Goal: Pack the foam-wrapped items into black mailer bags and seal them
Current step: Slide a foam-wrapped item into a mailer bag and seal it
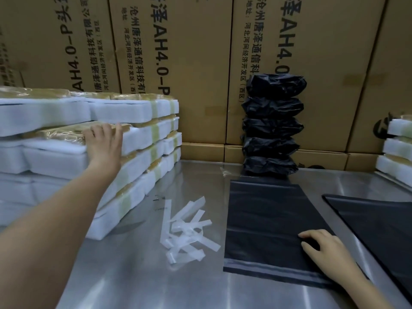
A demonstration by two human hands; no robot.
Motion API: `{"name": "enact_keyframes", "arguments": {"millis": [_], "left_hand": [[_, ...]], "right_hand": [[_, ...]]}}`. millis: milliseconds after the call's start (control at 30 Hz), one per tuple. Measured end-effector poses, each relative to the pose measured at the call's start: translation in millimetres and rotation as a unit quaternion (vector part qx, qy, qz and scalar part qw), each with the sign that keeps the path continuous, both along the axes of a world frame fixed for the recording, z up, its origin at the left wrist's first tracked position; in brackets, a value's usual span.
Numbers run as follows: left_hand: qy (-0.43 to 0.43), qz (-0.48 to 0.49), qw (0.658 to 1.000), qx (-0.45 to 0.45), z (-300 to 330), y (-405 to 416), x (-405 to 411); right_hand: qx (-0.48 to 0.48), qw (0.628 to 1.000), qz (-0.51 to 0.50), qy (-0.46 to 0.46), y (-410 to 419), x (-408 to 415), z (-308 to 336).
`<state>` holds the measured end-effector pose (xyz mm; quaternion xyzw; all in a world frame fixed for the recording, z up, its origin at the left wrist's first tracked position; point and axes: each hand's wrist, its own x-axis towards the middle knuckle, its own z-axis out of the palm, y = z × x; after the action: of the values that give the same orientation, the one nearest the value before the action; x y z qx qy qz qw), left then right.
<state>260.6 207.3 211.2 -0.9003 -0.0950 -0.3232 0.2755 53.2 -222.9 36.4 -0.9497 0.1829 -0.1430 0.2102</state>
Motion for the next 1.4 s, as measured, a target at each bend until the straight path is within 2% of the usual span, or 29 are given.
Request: {"name": "enact_keyframes", "arguments": {"millis": [233,367,467,567,733,833,900,967,1033,1100,1133,1200,1233,1267,1300,1367,1400], "left_hand": [[-0.008,-0.028,1.0,-0.008,9.6,10.5,-5.0],[-0.027,-0.121,0.99,-0.072,3.4,19.2,-12.2],[-0.058,-0.186,0.976,-0.094,-0.7,25.7,-23.3],[-0.098,-0.265,0.954,-0.098,-5.4,23.0,-40.4],[-0.122,-0.374,0.919,-0.033,-22.7,3.4,-82.3],[-0.139,-0.429,0.892,-0.022,-40.2,-16.9,-105.9],[-0.144,-0.486,0.862,-0.023,-52.6,-37.1,-119.6],[-0.131,-0.534,0.835,-0.019,-65.4,-63.0,-131.3],[-0.111,-0.572,0.813,-0.019,-80.5,-92.2,-141.4],[-0.096,-0.603,0.791,-0.021,-96.4,-120.1,-149.9],[-0.092,-0.618,0.78,-0.02,-103.8,-134.0,-154.3],[-0.098,-0.65,0.753,-0.01,-116.0,-161.6,-162.6],[-0.103,-0.667,0.738,-0.003,-121.1,-175.1,-166.3],[-0.105,-0.678,0.728,0.002,-125.2,-187.4,-169.3],[-0.108,-0.682,0.724,0.002,-128.4,-197.5,-171.1],[-0.107,-0.678,0.726,-0.037,-131.6,-212.2,-167.6],[-0.099,-0.677,0.724,-0.087,-132.4,-217.3,-164.9]], "right_hand": [[-0.011,1.0,0.007,0.019,7.6,-0.9,1.3],[-0.048,0.997,0.008,0.067,18.2,3.5,1.0],[-0.088,0.996,0.006,0.025,28.3,4.8,2.8],[-0.099,0.994,-0.017,-0.041,33.4,4.3,4.9],[-0.087,0.996,0.01,-0.023,31.0,6.0,0.6],[-0.083,0.995,0.021,-0.049,33.5,9.0,1.1],[-0.035,0.995,0.029,-0.092,35.4,6.2,3.2],[0.08,0.987,0.035,-0.133,36.9,0.8,6.5],[0.247,0.952,0.029,-0.181,39.9,-5.8,13.0],[0.44,0.878,0.018,-0.186,45.1,-11.1,21.0],[0.537,0.826,0.028,-0.17,45.7,-13.6,23.5],[0.685,0.706,0.109,-0.142,40.3,-19.7,24.7],[0.733,0.647,0.159,-0.139,36.6,-24.3,25.9],[0.762,0.602,0.188,-0.146,34.3,-30.4,28.9],[0.774,0.583,0.192,-0.157,32.3,-35.5,32.4],[0.768,0.588,0.166,-0.195,28.5,-39.9,36.3],[0.768,0.585,0.145,-0.217,26.1,-40.6,35.9]]}}
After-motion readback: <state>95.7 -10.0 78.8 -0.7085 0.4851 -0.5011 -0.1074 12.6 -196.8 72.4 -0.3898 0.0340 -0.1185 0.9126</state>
